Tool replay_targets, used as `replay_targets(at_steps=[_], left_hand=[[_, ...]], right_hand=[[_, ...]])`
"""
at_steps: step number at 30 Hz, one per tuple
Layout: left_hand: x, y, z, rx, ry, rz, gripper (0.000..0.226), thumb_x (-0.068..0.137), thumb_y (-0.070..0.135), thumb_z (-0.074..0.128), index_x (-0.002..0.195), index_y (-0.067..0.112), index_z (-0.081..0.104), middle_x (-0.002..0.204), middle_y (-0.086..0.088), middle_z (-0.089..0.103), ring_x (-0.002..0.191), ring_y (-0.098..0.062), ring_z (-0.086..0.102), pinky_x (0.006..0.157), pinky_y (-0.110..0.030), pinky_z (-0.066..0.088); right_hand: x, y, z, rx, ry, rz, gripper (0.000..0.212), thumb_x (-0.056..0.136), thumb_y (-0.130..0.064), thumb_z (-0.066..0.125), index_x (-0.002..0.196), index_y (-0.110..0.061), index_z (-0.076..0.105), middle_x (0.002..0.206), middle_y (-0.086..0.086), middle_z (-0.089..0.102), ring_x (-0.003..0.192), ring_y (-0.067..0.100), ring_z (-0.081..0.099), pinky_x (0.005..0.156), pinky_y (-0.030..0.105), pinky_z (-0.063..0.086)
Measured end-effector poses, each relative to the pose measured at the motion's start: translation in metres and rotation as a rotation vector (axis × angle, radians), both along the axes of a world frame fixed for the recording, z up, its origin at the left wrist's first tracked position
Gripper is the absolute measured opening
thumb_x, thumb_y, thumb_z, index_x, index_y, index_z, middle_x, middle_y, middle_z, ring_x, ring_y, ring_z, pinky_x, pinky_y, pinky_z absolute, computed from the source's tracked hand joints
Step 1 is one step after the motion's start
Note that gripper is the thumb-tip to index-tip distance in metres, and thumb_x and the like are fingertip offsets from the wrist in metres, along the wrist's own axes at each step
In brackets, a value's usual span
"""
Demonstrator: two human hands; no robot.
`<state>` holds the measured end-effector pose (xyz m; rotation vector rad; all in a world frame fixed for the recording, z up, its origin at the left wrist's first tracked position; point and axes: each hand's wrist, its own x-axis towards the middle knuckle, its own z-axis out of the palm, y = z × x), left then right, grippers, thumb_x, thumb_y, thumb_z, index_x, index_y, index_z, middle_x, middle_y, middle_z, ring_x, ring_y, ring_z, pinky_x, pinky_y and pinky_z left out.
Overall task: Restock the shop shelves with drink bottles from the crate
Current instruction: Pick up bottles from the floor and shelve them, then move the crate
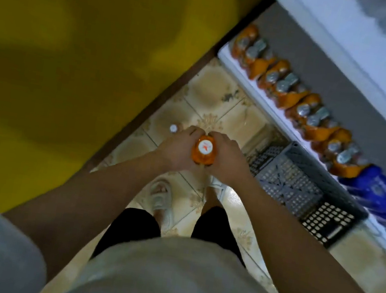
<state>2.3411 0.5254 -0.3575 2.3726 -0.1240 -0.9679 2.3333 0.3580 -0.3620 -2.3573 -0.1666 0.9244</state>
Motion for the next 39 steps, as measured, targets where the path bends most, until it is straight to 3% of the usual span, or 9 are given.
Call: replay_targets(at_steps=[5, 10, 13, 16, 21, 26, 31, 37, 39], left_hand=[[-0.025, 0.007, 0.060, -0.092, -0.065, -0.006, 0.085, 0.060, 0.032, 0.091, 0.133, 0.014, 0.052, 0.127, -0.008, 0.062, 0.114, -0.026, 0.061, 0.089, -0.030, 0.046], [-0.028, 0.031, 0.113, -0.120, -0.113, -0.094, 0.081, 0.055, 0.037, 0.093, 0.125, 0.026, 0.055, 0.116, 0.008, 0.065, 0.102, -0.010, 0.063, 0.077, -0.020, 0.046], [-0.023, 0.051, 0.145, -0.133, -0.124, -0.129, 0.071, 0.057, 0.028, 0.092, 0.119, 0.026, 0.057, 0.106, 0.010, 0.065, 0.098, -0.009, 0.062, 0.075, -0.018, 0.046], [-0.011, 0.064, 0.179, -0.192, -0.152, -0.141, 0.073, 0.060, 0.029, 0.092, 0.122, 0.028, 0.054, 0.108, 0.012, 0.063, 0.102, -0.007, 0.062, 0.086, -0.022, 0.049], [0.016, 0.062, 0.247, -0.351, -0.219, -0.159, 0.072, 0.065, 0.023, 0.092, 0.123, 0.026, 0.049, 0.106, 0.019, 0.058, 0.101, -0.001, 0.058, 0.080, -0.012, 0.046], [0.038, 0.040, 0.321, -0.546, -0.256, -0.131, 0.075, 0.061, 0.024, 0.095, 0.123, 0.025, 0.052, 0.114, 0.004, 0.068, 0.105, -0.013, 0.067, 0.091, -0.036, 0.058], [0.041, 0.006, 0.376, -0.720, -0.291, -0.058, 0.090, 0.051, 0.034, 0.097, 0.127, 0.027, 0.049, 0.120, 0.001, 0.067, 0.113, -0.015, 0.065, 0.096, -0.035, 0.054], [0.047, -0.047, 0.406, -0.808, -0.314, 0.011, 0.084, 0.065, 0.028, 0.092, 0.136, 0.015, 0.050, 0.124, -0.001, 0.067, 0.116, -0.017, 0.064, 0.099, -0.034, 0.052], [0.050, -0.073, 0.417, -0.823, -0.318, 0.026, 0.095, 0.059, 0.038, 0.092, 0.140, 0.014, 0.049, 0.126, -0.001, 0.065, 0.116, -0.016, 0.063, 0.101, -0.037, 0.052]], right_hand=[[-0.031, 0.001, 0.071, 0.017, -0.027, -0.105, 0.089, 0.071, -0.034, 0.082, 0.146, -0.023, 0.036, 0.141, 0.005, 0.048, 0.117, 0.033, 0.046, 0.098, 0.044, 0.043], [-0.053, 0.021, 0.124, 0.174, 0.000, -0.259, 0.097, 0.053, -0.041, 0.082, 0.140, -0.034, 0.039, 0.131, 0.000, 0.058, 0.118, 0.025, 0.056, 0.100, 0.047, 0.048], [-0.057, 0.034, 0.152, 0.264, -0.016, -0.318, 0.098, 0.063, -0.021, 0.088, 0.145, -0.030, 0.035, 0.134, -0.001, 0.055, 0.123, 0.020, 0.054, 0.104, 0.042, 0.046], [-0.058, 0.039, 0.180, 0.342, -0.035, -0.399, 0.101, 0.070, -0.021, 0.089, 0.150, -0.027, 0.027, 0.142, -0.001, 0.048, 0.131, 0.019, 0.047, 0.108, 0.037, 0.042], [-0.070, 0.040, 0.230, 0.504, -0.046, -0.668, 0.088, 0.083, -0.047, 0.076, 0.152, -0.033, 0.023, 0.133, -0.011, 0.043, 0.119, 0.013, 0.048, 0.084, 0.027, 0.047], [-0.083, 0.040, 0.275, 0.760, -0.134, -0.856, 0.074, 0.087, -0.064, 0.058, 0.150, -0.039, 0.029, 0.139, -0.011, 0.049, 0.114, 0.009, 0.055, 0.085, 0.034, 0.048], [-0.072, 0.023, 0.326, 0.907, -0.293, -0.886, 0.065, 0.077, -0.071, 0.067, 0.133, -0.045, 0.045, 0.130, -0.003, 0.064, 0.113, 0.029, 0.067, 0.094, 0.057, 0.054], [-0.061, -0.020, 0.375, 0.872, -0.481, -0.883, 0.052, 0.082, -0.063, 0.057, 0.130, -0.045, 0.047, 0.125, -0.011, 0.064, 0.101, 0.002, 0.068, 0.084, 0.034, 0.059], [-0.056, -0.044, 0.387, 0.852, -0.480, -0.886, 0.051, 0.083, -0.064, 0.054, 0.130, -0.046, 0.046, 0.122, -0.015, 0.063, 0.098, -0.001, 0.065, 0.085, 0.039, 0.059]])
